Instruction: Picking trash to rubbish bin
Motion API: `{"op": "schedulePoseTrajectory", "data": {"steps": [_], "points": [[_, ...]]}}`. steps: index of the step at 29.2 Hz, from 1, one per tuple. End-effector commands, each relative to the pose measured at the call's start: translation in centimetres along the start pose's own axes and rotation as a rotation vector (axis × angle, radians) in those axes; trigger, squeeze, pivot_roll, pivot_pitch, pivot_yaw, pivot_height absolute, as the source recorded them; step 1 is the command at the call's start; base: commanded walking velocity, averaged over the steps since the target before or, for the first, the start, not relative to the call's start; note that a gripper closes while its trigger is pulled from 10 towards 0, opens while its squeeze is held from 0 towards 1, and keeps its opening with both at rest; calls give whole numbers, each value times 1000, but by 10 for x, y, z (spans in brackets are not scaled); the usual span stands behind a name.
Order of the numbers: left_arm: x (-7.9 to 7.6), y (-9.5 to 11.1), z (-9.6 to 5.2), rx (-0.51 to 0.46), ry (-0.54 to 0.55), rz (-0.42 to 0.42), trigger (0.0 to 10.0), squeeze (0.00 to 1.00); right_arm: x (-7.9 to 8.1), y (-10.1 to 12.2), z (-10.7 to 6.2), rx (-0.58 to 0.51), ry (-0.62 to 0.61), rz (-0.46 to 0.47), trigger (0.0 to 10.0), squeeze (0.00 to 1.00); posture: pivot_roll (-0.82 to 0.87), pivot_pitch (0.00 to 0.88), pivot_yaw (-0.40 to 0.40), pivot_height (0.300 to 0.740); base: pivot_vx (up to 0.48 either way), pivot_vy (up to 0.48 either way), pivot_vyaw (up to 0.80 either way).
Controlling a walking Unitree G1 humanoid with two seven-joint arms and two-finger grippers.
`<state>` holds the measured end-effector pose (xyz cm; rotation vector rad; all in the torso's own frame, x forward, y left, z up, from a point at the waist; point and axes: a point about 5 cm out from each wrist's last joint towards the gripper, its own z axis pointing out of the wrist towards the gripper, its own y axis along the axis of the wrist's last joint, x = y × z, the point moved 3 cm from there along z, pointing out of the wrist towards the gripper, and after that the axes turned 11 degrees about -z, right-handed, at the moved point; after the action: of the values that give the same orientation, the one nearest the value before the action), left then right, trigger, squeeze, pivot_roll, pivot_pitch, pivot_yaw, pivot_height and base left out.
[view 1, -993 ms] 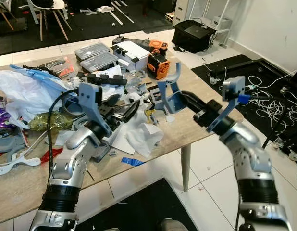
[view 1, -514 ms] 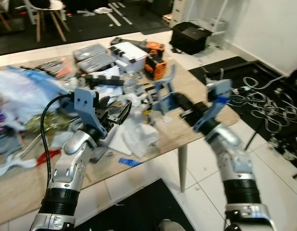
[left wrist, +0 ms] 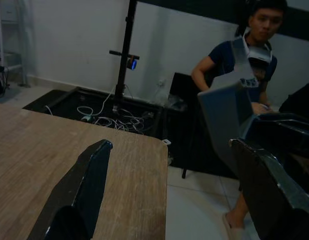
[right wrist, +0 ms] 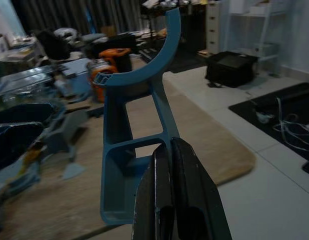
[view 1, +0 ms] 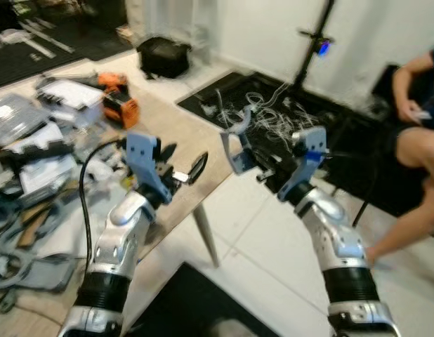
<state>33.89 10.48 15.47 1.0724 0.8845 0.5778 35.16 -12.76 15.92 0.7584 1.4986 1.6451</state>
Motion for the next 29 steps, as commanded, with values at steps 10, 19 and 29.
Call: {"op": "schedulePoseTrajectory", "data": {"steps": [10,19,29], "points": [[-3,-8,2,27,-33,-7,10000,0,-1,-4,-1,14,4,-4,10000,0,-60,0,-40,740,0,0,-800],[-6,-7,3,10,-67,-30,10000,0,-1,-5,-1,18,6,-1,10000,0,-60,0,-43,740,0,0,-800],[3,-9,3,13,-2,29,10000,0,-1,-7,-2,21,7,-7,10000,0,-57,0,-45,740,0,0,-800]]}}
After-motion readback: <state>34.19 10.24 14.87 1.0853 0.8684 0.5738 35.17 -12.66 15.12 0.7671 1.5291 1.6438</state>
